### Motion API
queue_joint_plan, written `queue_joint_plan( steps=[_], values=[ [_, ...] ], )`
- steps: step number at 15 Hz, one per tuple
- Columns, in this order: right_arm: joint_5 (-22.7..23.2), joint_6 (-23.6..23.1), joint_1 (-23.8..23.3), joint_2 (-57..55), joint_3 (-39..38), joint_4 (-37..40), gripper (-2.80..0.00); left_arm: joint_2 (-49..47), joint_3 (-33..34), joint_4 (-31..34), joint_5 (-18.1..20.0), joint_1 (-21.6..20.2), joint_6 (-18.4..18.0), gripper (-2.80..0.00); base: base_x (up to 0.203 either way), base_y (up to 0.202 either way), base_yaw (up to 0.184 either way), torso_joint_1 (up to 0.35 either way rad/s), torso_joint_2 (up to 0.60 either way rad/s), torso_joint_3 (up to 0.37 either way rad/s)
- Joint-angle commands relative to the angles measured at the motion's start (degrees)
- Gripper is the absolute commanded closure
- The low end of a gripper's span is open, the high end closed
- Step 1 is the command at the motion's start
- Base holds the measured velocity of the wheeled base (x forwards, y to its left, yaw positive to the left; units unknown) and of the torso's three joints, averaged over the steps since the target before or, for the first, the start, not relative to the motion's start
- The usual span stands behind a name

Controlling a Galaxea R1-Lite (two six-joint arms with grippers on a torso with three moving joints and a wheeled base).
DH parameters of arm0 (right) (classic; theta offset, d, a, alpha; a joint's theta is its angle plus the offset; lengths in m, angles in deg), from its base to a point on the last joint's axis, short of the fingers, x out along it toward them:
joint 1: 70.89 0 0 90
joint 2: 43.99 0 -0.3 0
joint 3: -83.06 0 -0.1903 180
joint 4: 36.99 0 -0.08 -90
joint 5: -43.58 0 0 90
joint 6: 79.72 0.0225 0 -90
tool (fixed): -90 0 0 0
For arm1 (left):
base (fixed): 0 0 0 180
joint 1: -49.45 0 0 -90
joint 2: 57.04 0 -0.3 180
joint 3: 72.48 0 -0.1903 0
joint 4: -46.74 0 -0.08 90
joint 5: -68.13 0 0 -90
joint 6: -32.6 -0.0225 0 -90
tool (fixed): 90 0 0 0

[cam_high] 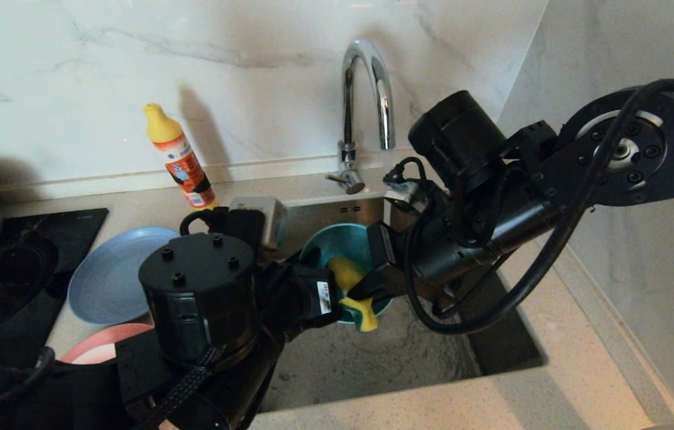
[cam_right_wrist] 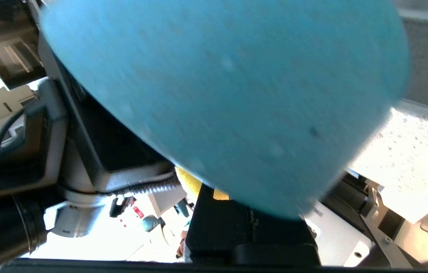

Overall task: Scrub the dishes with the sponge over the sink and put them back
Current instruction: Wipe the bowl

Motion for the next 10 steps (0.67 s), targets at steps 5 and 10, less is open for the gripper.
queue_joint_plan(
  steps=[5, 10],
  values=[
    [0.0, -0.1, -2.1, 3.5, 0.1, 1.7, 0.00, -0.3, -0.4, -0.4, -0.2, -0.1, 0.3, 0.00, 0.000, 0.000, 0.000, 0.000, 0.00, 0.000],
    [0.0, 0.0, -2.1, 4.5, 2.0, 1.9, 0.00, -0.4, 0.2, -0.4, -0.3, 0.0, 0.4, 0.00, 0.000, 0.000, 0.000, 0.000, 0.00, 0.000]
  ],
)
